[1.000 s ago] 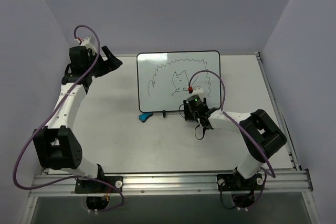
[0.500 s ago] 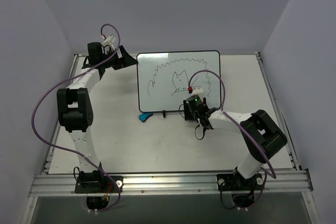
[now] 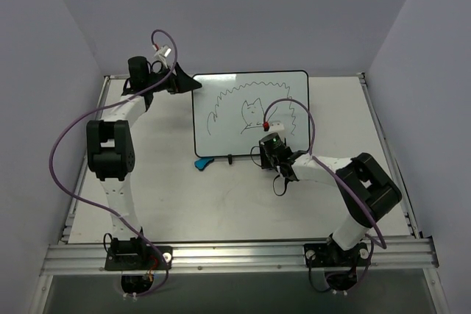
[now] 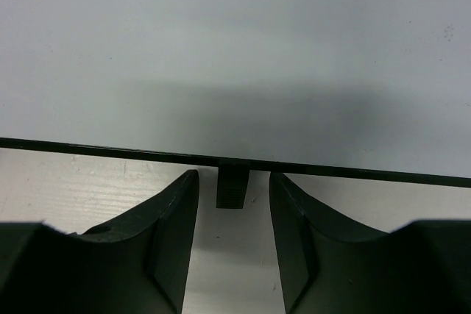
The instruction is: Erase the whiteboard
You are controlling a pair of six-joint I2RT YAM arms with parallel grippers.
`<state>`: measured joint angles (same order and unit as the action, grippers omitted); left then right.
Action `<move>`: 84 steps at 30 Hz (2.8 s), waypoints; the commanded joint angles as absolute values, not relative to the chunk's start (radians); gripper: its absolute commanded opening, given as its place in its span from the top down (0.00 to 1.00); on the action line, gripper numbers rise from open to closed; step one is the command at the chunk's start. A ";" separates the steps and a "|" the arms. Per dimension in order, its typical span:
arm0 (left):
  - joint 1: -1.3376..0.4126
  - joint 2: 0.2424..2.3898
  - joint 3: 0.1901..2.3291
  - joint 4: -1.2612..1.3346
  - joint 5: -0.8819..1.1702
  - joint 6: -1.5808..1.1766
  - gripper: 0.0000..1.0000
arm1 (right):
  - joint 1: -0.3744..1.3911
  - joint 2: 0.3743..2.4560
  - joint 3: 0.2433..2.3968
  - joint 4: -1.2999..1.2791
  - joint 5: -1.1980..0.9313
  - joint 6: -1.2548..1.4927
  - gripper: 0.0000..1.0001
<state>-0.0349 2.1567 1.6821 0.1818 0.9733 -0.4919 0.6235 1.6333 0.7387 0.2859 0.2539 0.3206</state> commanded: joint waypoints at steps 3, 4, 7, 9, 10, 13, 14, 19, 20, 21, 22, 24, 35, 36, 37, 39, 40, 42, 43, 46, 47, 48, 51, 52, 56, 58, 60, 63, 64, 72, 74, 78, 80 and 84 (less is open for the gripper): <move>-0.037 2.213 1.761 0.431 1.123 -0.636 0.12 | 0.632 1.626 0.765 0.275 0.270 0.319 0.62; -0.037 2.221 1.779 0.437 1.129 -0.643 0.12 | 0.632 1.623 0.762 0.276 0.271 0.319 0.62; -0.040 2.244 1.805 0.439 1.152 -0.646 0.13 | 0.632 1.617 0.758 0.276 0.272 0.318 0.61; -0.043 2.261 1.813 0.434 1.167 -0.647 0.13 | 0.632 1.614 0.758 0.278 0.272 0.318 0.61; -0.044 2.266 1.815 0.436 1.170 -0.646 0.13 | 0.632 1.612 0.758 0.276 0.272 0.316 0.61; -0.055 2.270 1.815 0.373 1.167 -0.586 0.15 | 0.632 1.594 0.747 0.288 0.264 0.311 0.61; -0.058 2.270 1.807 0.364 1.166 -0.577 0.18 | 0.630 1.580 0.744 0.296 0.261 0.308 0.60; -0.077 2.290 1.810 0.390 1.198 -0.601 0.35 | 0.630 1.569 0.733 0.301 0.261 0.307 0.60; -0.077 2.295 1.806 0.444 1.200 -0.620 0.41 | 0.632 1.569 0.735 0.301 0.261 0.307 0.60; -0.075 2.298 1.799 0.472 1.204 -0.664 0.45 | 0.632 1.571 0.735 0.299 0.259 0.307 0.60; -0.075 2.299 1.796 0.500 1.212 -0.689 0.48 | 0.632 1.571 0.733 0.301 0.261 0.307 0.60; -0.074 2.309 1.790 0.593 1.219 -0.760 0.60 | 0.632 1.574 0.735 0.299 0.258 0.305 0.60; -0.068 2.341 1.802 0.725 1.241 -0.867 0.98 | 0.634 1.568 0.733 0.302 0.252 0.304 0.60; -0.066 2.339 1.804 0.727 1.243 -0.871 0.98 | 0.634 1.566 0.732 0.304 0.249 0.302 0.60; -0.066 2.338 1.807 0.729 1.243 -0.876 0.98 | 0.635 1.563 0.729 0.305 0.247 0.299 0.60; -0.064 2.332 1.799 0.755 1.230 -0.887 0.98 | 0.641 1.548 0.724 0.307 0.241 0.296 0.58; -0.060 2.323 1.793 0.768 1.223 -0.891 0.98 | 0.643 1.540 0.723 0.305 0.241 0.295 0.58; -0.058 2.316 1.778 0.837 1.209 -0.932 0.98 | 0.650 1.514 0.721 0.295 0.242 0.295 0.50; -0.057 2.316 1.778 0.900 1.206 -0.955 0.98 | 0.652 1.503 0.719 0.288 0.247 0.295 0.47; -0.052 2.321 1.773 1.033 1.189 -1.054 0.98 | 0.663 1.436 0.718 0.264 0.262 0.291 0.41; -0.051 2.321 1.772 1.063 1.180 -1.092 0.98 | 0.664 1.421 0.718 0.259 0.265 0.288 0.41; -0.048 2.324 1.772 1.092 1.172 -1.110 0.98 | 0.664 1.408 0.718 0.250 0.267 0.287 0.40; -0.034 2.341 1.782 1.184 1.149 -1.172 0.98 | 0.664 1.367 0.718 0.235 0.275 0.279 0.40; -0.029 2.348 1.798 1.205 1.146 -1.180 0.98 | 0.664 1.353 0.719 0.229 0.276 0.278 0.40; -0.017 2.362 1.822 1.177 1.140 -1.129 0.98 | 0.666 1.330 0.727 0.222 0.240 0.272 0.40; -0.017 2.367 1.842 1.137 1.141 -1.108 0.98 | 0.679 1.331 0.738 0.222 0.209 0.259 0.41; -0.017 2.365 1.847 1.121 1.141 -1.077 0.98 | 0.705 1.344 0.781 0.206 0.202 0.264 0.42; -0.017 2.370 1.881 1.098 1.149 -1.068 0.98 | 0.776 1.387 0.843 0.193 0.228 0.262 0.42; -0.015 2.375 1.894 1.103 1.154 -1.077 0.98 | 0.788 1.414 0.856 0.193 0.230 0.262 0.42; -0.014 2.387 1.951 1.175 1.190 -1.115 0.98 | 0.871 1.549 0.928 0.267 0.190 0.324 0.43; -0.014 2.396 1.942 1.215 1.192 -1.121 0.98 | 0.922 1.629 1.000 0.256 0.234 0.397 0.43; -0.008 2.434 1.947 1.252 1.198 -1.158 0.98 | 1.005 1.744 1.129 0.236 0.354 0.575 0.41; -0.005 2.445 1.942 1.319 1.193 -1.208 0.98 | 1.026 1.817 1.202 0.204 0.414 0.653 0.39; -0.005 2.441 1.922 1.361 1.196 -1.227 0.98 | 1.064 1.951 1.371 0.046 0.538 0.756 0.37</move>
